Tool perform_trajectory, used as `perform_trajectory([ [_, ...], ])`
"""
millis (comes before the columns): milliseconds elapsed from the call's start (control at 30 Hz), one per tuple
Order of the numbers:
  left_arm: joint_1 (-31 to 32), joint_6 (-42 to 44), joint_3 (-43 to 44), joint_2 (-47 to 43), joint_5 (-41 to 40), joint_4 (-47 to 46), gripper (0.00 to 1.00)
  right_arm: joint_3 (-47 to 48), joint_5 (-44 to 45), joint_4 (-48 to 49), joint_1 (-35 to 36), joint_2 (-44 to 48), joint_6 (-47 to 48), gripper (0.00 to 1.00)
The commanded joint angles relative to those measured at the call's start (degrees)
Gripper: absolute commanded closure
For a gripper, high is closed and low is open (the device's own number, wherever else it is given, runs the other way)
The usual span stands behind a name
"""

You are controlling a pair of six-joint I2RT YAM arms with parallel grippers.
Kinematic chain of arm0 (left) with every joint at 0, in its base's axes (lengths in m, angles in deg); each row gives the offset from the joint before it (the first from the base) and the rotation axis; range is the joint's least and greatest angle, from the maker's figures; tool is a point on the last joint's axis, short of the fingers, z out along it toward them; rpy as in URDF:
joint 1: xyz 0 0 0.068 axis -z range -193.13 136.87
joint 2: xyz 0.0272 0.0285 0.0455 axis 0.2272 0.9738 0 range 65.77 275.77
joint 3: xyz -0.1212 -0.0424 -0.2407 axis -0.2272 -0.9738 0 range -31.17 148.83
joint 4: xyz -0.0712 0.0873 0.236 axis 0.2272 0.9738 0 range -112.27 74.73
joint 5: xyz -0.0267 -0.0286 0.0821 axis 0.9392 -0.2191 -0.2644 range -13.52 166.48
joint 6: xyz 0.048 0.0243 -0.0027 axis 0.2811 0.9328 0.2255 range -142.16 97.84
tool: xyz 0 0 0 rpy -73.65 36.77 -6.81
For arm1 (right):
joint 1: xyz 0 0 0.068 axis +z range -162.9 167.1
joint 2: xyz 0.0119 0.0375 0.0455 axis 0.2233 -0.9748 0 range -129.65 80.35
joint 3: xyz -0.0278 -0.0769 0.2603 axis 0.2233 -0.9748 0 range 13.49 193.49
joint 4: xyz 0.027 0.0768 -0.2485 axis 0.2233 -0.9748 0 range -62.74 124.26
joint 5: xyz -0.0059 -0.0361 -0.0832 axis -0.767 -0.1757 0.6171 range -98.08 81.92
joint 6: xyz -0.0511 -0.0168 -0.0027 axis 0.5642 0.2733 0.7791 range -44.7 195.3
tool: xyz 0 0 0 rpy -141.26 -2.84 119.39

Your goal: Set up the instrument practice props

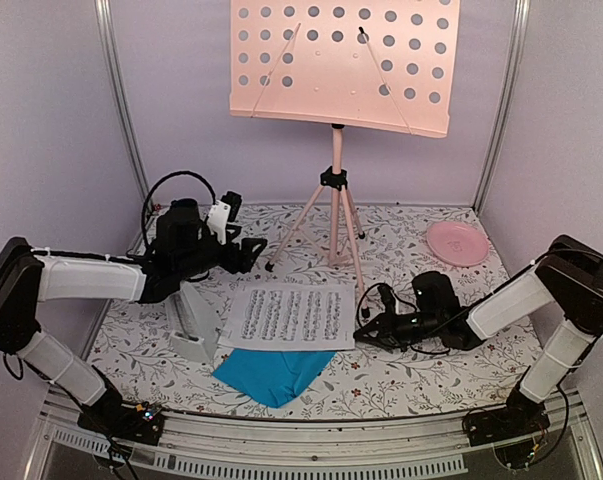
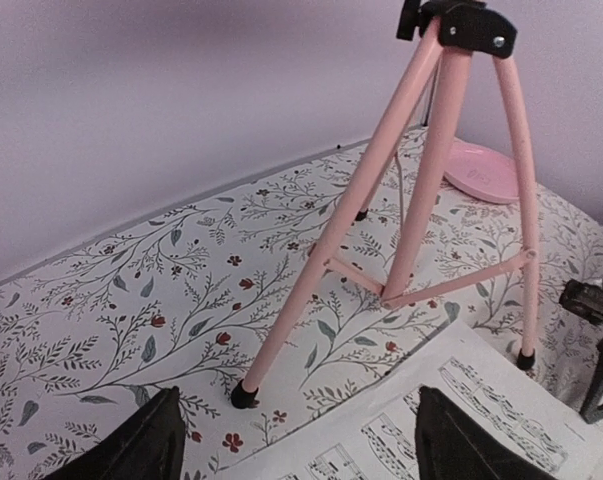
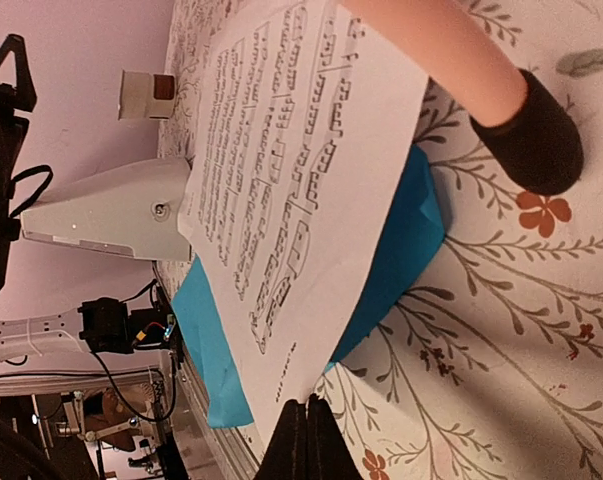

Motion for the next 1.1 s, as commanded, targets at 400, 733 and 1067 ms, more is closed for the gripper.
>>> perform_trajectory([
  [400, 7.7, -3.2, -3.2, -10.7, -5.2, 12.3, 0.19, 1.1, 4.1, -8.1, 0.4, 12.0, 11.7, 0.98],
  [733, 4.4, 1.3, 9.2, -3.2, -5.7, 19.5, 0.17, 13.0, 9.8, -22.4, 6.0, 10.4, 36.7, 0.46],
  [1067, -1.3, -2.4, 15.1, -3.8, 0.6, 23.4, 0.15, 27.4, 35.0, -33.3, 20.0, -1.6, 61.1, 0.40],
])
